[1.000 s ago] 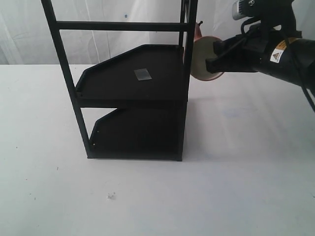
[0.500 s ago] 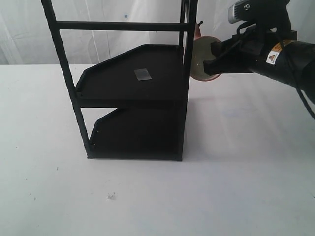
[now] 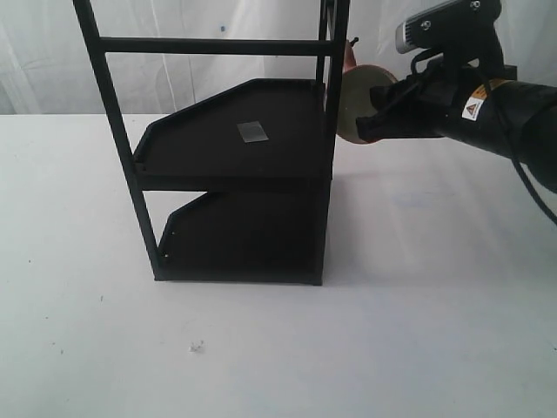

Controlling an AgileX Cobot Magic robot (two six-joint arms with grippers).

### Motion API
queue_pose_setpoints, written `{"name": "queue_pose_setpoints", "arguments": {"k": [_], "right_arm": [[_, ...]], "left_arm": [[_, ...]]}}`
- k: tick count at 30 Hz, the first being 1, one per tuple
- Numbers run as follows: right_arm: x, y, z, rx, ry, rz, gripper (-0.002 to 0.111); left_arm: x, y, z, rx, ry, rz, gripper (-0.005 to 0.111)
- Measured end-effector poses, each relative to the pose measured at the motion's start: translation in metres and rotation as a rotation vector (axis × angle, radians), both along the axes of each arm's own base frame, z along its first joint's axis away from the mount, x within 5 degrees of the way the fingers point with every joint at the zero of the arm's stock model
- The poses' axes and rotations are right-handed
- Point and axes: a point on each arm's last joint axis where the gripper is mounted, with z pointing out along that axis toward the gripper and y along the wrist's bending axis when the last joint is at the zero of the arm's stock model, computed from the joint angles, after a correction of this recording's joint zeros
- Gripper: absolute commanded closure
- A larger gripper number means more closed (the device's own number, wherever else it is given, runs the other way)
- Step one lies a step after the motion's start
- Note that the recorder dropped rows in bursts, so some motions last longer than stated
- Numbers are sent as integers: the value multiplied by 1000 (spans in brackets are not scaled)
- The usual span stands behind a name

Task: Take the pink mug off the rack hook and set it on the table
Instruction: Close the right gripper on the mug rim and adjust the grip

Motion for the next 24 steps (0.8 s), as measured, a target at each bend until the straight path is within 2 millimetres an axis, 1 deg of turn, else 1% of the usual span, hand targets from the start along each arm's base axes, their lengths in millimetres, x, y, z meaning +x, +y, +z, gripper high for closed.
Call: {"name": "queue_pose_setpoints", "arguments": {"k": [7, 12, 17, 24], "right_arm": [[2, 1, 3, 10, -23, 3, 62], [7, 3, -8, 1, 10, 2, 62], [17, 5, 2, 5, -4, -3, 62], [18, 5, -1, 10, 27, -13, 62]], "left_arm": [[0, 0, 0, 0, 0, 0, 107], [0, 0, 0, 0, 0, 0, 107], [0, 0, 0, 0, 0, 0, 107], [0, 0, 0, 0, 0, 0, 107]]}}
